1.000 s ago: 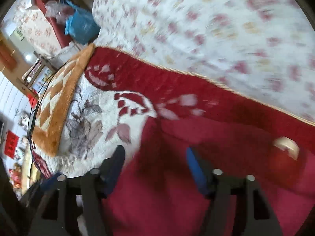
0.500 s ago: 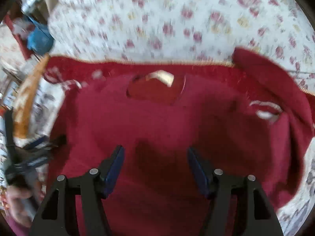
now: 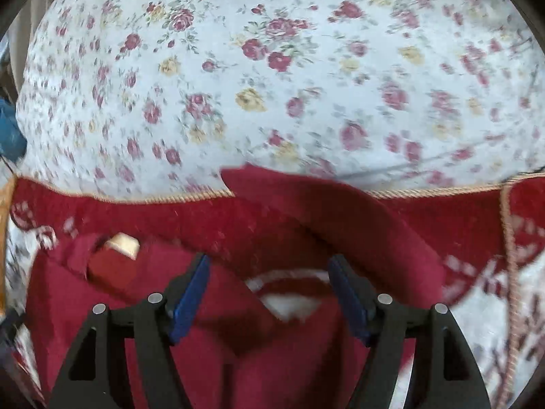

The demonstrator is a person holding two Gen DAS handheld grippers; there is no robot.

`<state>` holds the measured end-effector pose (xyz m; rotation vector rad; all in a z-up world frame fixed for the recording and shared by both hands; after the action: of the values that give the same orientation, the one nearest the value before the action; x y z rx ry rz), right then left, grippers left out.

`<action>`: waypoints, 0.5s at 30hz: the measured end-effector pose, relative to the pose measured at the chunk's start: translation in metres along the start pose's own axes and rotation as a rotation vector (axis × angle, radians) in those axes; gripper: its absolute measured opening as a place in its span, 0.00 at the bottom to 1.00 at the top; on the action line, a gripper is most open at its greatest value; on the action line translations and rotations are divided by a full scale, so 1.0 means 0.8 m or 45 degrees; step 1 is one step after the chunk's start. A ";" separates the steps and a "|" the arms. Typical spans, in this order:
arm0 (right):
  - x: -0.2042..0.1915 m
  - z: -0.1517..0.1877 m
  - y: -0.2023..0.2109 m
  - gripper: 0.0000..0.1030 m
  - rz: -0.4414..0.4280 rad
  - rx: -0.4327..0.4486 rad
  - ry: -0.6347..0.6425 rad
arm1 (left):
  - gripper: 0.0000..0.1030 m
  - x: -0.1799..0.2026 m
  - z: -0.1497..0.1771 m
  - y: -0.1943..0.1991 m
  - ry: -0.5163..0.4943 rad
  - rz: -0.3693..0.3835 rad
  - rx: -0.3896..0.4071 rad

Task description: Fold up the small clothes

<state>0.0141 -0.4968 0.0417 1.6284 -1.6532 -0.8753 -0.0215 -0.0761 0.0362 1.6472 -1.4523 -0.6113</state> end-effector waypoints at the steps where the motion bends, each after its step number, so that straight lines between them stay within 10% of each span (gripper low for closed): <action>1: -0.002 -0.009 -0.005 0.75 0.041 0.009 0.045 | 1.00 0.001 -0.002 -0.002 -0.005 -0.002 0.005; 7: -0.039 -0.053 -0.051 0.89 0.299 -0.012 0.572 | 1.00 -0.004 -0.008 -0.013 0.018 -0.015 -0.015; 8: -0.038 -0.053 -0.063 0.76 0.291 -0.058 0.601 | 1.00 -0.005 -0.008 -0.015 0.023 -0.019 -0.021; 9: -0.032 -0.052 -0.072 0.30 0.232 -0.101 0.576 | 1.00 -0.005 -0.009 -0.016 0.027 -0.018 -0.025; 10: -0.027 -0.051 -0.075 0.06 0.190 -0.125 0.539 | 1.00 -0.005 -0.009 -0.017 0.030 -0.017 -0.027; 15: 0.017 -0.054 0.006 0.04 -0.130 0.061 0.255 | 1.00 0.002 -0.006 -0.014 0.018 -0.011 -0.018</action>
<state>0.0466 -0.5109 0.0698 1.7846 -1.4741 -0.7015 -0.0110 -0.0763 0.0301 1.6445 -1.4279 -0.6124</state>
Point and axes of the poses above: each gripper's, at about its wrist camera, not at the fingertips, and y roughly against the way its jaws point, x to its right, z to its underside, the point moved 2 cm from there along -y, roughly the way its jaws point, and after that the axes turned 14 degrees about y, right-handed, at the moved point
